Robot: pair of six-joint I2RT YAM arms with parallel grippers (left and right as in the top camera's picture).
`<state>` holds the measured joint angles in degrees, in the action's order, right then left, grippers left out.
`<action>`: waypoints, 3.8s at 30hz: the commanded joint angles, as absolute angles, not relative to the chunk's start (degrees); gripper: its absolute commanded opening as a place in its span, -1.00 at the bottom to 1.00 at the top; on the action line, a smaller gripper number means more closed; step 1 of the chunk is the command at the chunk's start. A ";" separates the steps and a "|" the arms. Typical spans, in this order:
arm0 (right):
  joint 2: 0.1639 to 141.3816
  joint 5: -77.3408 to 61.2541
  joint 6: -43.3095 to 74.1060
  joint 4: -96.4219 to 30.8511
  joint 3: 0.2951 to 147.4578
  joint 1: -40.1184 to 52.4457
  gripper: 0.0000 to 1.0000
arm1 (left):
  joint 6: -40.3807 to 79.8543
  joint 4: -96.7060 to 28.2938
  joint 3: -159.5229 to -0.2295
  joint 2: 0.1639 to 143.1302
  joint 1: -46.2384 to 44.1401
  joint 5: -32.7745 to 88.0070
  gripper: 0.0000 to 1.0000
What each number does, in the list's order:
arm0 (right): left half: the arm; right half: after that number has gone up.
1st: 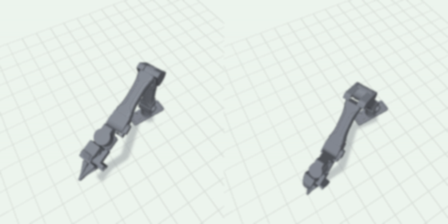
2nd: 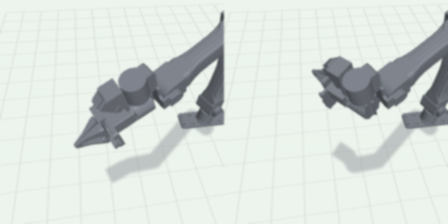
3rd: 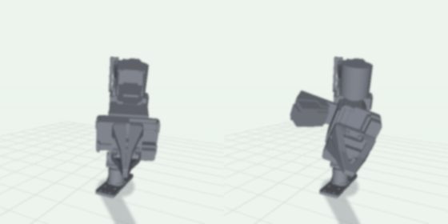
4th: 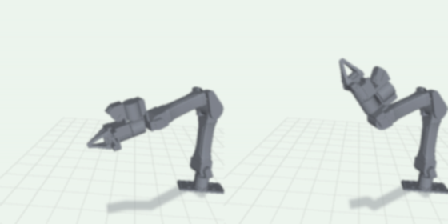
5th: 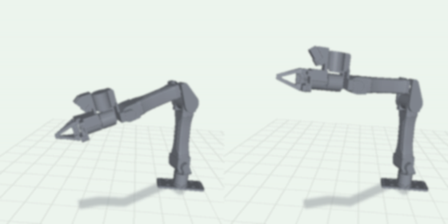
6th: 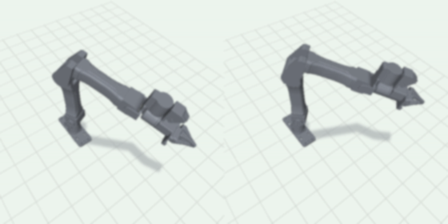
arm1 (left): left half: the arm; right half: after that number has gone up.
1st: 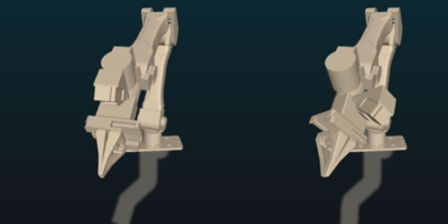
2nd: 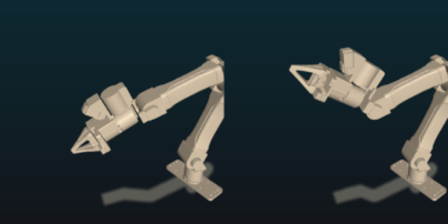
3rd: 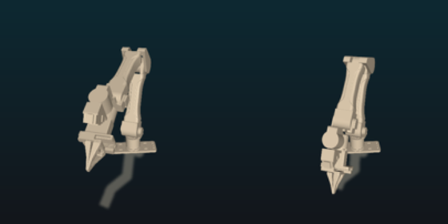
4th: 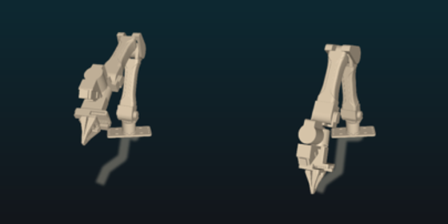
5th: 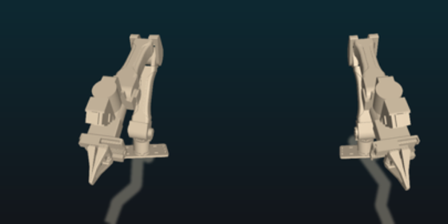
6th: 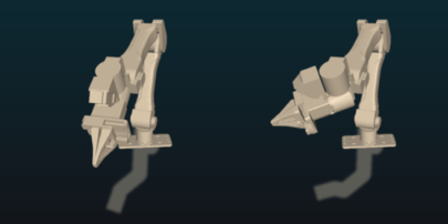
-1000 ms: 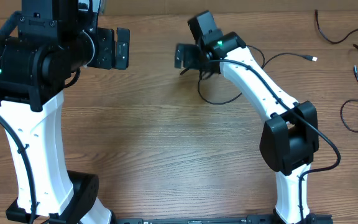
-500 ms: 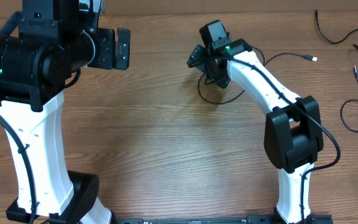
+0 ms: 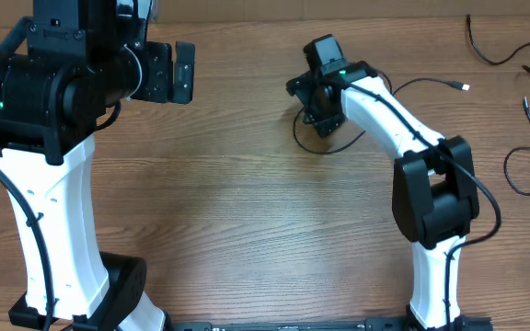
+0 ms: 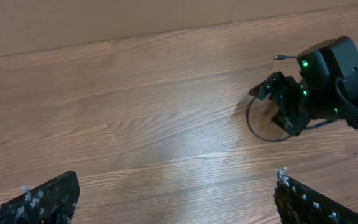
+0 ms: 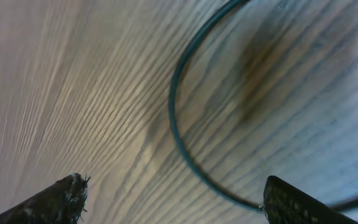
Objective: Untangle cables
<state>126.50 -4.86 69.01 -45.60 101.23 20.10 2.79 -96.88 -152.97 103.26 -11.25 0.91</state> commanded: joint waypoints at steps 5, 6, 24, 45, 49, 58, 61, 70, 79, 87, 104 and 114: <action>130.06 -14.98 70.22 -38.96 103.63 17.34 0.77 | 1.85 -96.79 -153.10 102.74 -11.64 1.74 1.00; 130.06 -14.06 70.57 -39.33 104.29 17.32 0.77 | 1.85 -96.79 -153.10 102.74 -11.64 1.74 0.99; 136.59 -8.67 58.94 -42.44 105.21 17.67 0.74 | 1.87 -96.79 -153.08 102.74 -11.64 1.74 0.99; 141.23 -8.58 23.70 -36.07 102.69 20.14 0.96 | 1.89 -96.79 -153.08 102.76 -11.64 1.74 0.99; 144.16 -8.62 23.70 -36.45 102.69 20.32 0.96 | 1.89 -96.79 -153.05 102.76 -11.64 1.74 1.00; 147.30 -8.56 22.02 -38.06 102.69 20.29 0.28 | 1.87 -96.79 -153.03 102.76 -11.64 1.74 1.00; 147.85 -8.19 22.02 -38.39 102.69 20.29 -0.92 | 1.87 -96.79 -153.03 102.76 -11.64 1.65 0.99; 148.27 -6.02 22.00 -40.03 102.69 20.29 -0.92 | 1.85 -96.79 -153.03 102.76 -11.64 1.52 0.99; 141.47 -6.02 20.27 -40.99 103.00 20.29 -0.92 | 1.67 -96.79 -153.03 102.76 -11.64 1.50 1.00; 128.25 -4.84 17.67 -44.45 106.30 20.23 -0.92 | 1.67 -96.79 -153.03 102.76 -11.64 1.52 1.00; 101.58 -1.58 13.19 -50.57 107.77 19.62 -0.92 | 1.65 -96.79 -153.03 102.76 -11.64 1.52 0.99; 96.75 -1.15 11.86 -61.10 120.68 11.14 -0.92 | 1.69 -96.79 -153.03 102.76 -11.66 1.58 1.00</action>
<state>99.48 -2.04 12.82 -60.38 117.99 12.67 2.79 -96.86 -152.97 103.26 -11.25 1.13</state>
